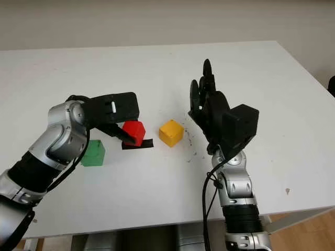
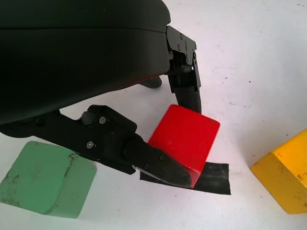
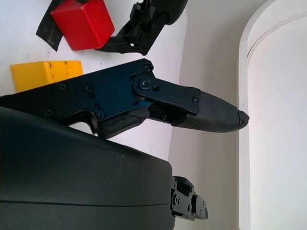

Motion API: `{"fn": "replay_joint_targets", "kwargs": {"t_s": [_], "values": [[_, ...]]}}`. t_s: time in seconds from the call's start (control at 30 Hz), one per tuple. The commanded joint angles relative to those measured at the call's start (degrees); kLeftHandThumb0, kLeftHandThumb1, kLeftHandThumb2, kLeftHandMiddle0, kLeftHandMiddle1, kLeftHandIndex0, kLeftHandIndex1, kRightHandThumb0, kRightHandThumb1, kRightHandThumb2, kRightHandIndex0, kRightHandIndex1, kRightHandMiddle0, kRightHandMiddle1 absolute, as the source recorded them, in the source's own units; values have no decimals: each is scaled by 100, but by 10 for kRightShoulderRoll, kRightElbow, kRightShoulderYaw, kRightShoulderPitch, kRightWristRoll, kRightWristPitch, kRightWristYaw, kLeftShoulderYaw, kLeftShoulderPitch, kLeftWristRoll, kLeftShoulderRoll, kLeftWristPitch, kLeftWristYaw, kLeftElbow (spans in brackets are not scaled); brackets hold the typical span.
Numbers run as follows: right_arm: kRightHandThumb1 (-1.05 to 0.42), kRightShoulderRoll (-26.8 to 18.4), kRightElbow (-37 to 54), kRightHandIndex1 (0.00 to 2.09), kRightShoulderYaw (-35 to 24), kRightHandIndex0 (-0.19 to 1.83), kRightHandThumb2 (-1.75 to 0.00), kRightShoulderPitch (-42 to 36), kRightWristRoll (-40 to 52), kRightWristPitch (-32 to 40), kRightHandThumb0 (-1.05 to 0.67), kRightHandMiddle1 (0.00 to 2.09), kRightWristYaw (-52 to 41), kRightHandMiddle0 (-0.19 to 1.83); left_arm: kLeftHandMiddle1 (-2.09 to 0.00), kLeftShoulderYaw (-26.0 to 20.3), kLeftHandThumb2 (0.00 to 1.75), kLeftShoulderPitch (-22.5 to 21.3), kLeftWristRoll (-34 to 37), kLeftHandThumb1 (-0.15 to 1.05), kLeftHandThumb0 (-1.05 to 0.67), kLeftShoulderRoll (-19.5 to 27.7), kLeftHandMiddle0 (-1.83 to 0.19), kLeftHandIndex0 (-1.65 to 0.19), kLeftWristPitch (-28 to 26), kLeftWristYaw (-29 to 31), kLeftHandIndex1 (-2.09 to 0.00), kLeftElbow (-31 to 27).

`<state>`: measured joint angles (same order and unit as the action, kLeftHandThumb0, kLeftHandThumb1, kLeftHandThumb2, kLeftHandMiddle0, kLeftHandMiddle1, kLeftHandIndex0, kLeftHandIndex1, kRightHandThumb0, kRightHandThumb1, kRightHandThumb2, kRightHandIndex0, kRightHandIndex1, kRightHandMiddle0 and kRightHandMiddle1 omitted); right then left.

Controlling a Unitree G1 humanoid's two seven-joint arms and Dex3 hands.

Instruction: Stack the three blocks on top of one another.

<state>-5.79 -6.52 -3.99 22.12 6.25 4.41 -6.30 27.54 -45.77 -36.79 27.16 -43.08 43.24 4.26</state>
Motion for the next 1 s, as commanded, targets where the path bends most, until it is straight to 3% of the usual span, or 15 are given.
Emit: {"fn": "replay_joint_targets", "kwargs": {"t_s": [0.0,0.1,0.23,0.43,0.6,0.83,0.97], "values": [[-105,1,12,0,-1,-19,-68,1,2,0,-74,0,-1,-19,-14,2,6,-2,5,102,-62,2,-14,-16,7,9,-53,-5],[-105,0,10,0,0,-19,-70,2,0,-2,-74,0,-2,-19,-6,2,5,-5,7,103,-65,4,-9,-13,1,23,-32,-11],[-105,0,9,0,1,-19,-69,2,-2,-4,-75,0,-1,-19,-5,2,5,-9,8,104,-68,3,-6,-12,-7,35,-22,-14],[-105,1,11,0,0,-19,-69,2,0,1,-75,0,1,-19,-4,1,7,-11,13,104,-71,2,-2,-13,-22,51,-15,-24],[-105,-2,5,0,-2,-19,-69,3,0,-8,-74,0,-5,-19,-5,-6,22,-16,19,105,-79,2,-1,-13,-36,54,-11,-33],[-105,-23,-11,0,-10,-19,-57,23,2,1,-78,1,-27,-19,-6,-115,49,0,84,105,-77,-13,-6,-9,-13,-38,-7,-63],[-105,-46,-25,6,-21,-9,-30,53,7,11,-73,8,-41,-7,-3,-202,58,10,150,105,-78,-27,4,-3,10,-97,-4,-79]]}}
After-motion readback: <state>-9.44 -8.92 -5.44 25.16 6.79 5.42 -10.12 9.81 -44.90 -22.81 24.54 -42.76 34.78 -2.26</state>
